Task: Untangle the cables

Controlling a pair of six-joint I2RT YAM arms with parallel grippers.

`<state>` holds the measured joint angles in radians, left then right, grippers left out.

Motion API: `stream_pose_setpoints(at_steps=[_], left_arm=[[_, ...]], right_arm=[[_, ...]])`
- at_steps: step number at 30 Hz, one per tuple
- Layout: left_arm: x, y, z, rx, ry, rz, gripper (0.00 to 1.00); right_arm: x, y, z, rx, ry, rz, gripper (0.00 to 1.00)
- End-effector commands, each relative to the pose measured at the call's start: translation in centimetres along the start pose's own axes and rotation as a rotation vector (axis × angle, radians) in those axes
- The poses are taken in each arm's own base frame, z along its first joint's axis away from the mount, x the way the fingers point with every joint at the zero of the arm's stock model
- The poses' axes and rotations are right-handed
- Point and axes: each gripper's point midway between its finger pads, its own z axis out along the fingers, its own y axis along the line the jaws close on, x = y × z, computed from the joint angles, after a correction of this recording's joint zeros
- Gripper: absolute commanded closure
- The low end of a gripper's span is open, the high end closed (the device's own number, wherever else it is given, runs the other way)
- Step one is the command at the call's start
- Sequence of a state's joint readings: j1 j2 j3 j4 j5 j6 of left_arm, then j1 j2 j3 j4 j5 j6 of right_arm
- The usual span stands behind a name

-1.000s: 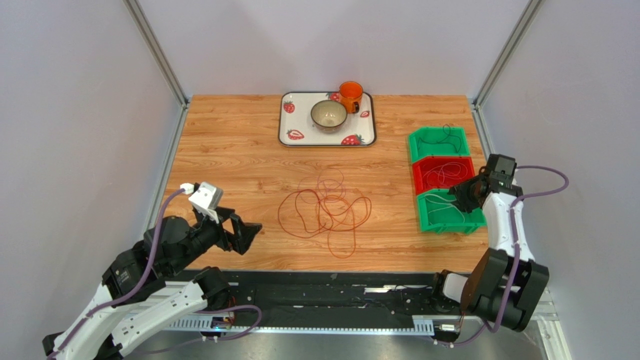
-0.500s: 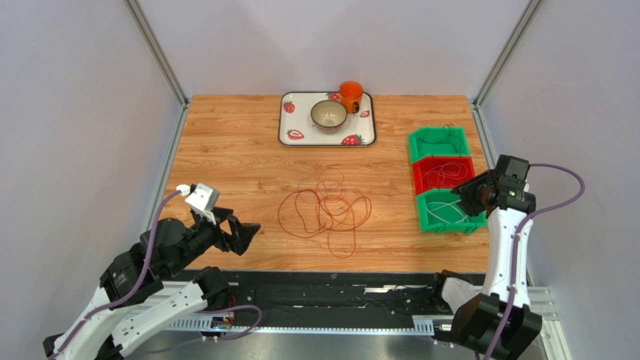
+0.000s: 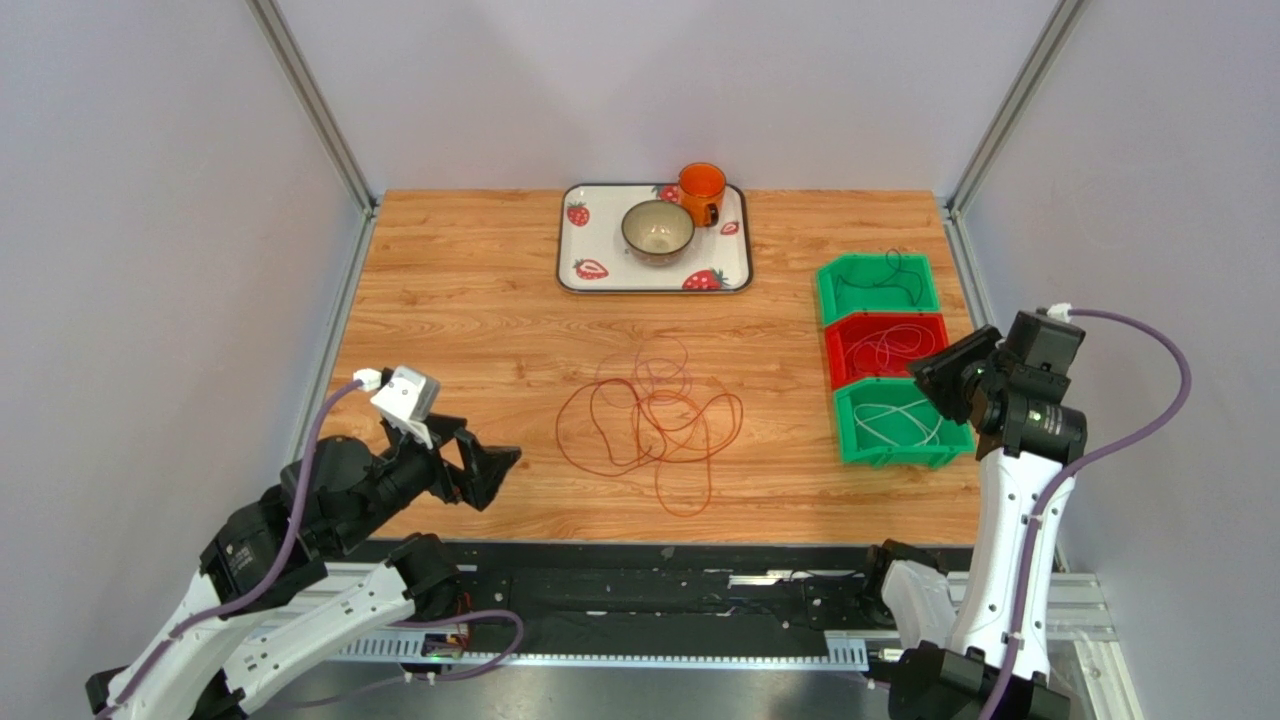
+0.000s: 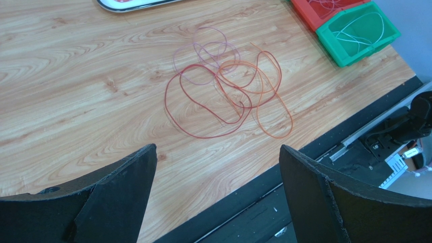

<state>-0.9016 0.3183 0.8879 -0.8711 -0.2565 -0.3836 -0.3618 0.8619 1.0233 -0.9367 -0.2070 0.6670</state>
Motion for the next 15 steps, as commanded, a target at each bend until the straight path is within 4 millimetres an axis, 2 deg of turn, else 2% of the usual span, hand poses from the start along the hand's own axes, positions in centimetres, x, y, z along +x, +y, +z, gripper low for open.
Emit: stream_pose_setpoints(at_steps=[1,3,6,8,9,10,11,12,13,14,15], left_arm=[[0.3,-0.3,1.1,-0.003,0.029,0.013,0.02],[0.7,-0.4,1.8,-0.012,0.065,0.024,0.01],[1.4,-0.6,3.0,-0.024,0.125,0.041,0.01],[2.0,-0.9,4.0,-0.039,0.196,0.054,0.02],[2.3,-1.0,4.4,-0.05,0.225,0.056,0.02],[2.0,-1.0,4.9,-0.067,0.238,0.049,0.02],[2.7,-1.0,6.2,-0.107,0.286,0.036,0.02],[2.9,-1.2,6.9,-0.111,0.305,0.032,0.02],[2.2,-1.9,8.0,-0.097,0.293,0.022,0.02],[3.2,-2.6,9.6,-0.089,0.345,0.032,0.02],[2.6,-3.4,10.9,-0.067,0.326,0.032,0.03]], right_arm=[[2.3,3.6,0.1,-0.212,0.068,-0.12,0.69],[3.1,4.0,0.5,-0.216,0.076,-0.166,0.68],[7.4,5.8,1.1,-0.22,0.177,-0.334,0.68],[8.7,5.9,1.7,-0.192,0.184,-0.377,0.68],[10.8,6.0,2.1,-0.192,0.228,-0.425,0.68],[11.7,6.0,2.4,-0.186,0.235,-0.445,0.68],[12.0,6.0,2.9,-0.169,0.219,-0.445,0.67],[13.4,5.9,3.4,-0.154,0.239,-0.477,0.67],[14.6,5.2,4.0,-0.131,0.263,-0.484,0.67],[15.1,5.5,4.5,-0.137,0.258,-0.486,0.67],[16.5,5.3,4.9,-0.132,0.288,-0.5,0.67]])
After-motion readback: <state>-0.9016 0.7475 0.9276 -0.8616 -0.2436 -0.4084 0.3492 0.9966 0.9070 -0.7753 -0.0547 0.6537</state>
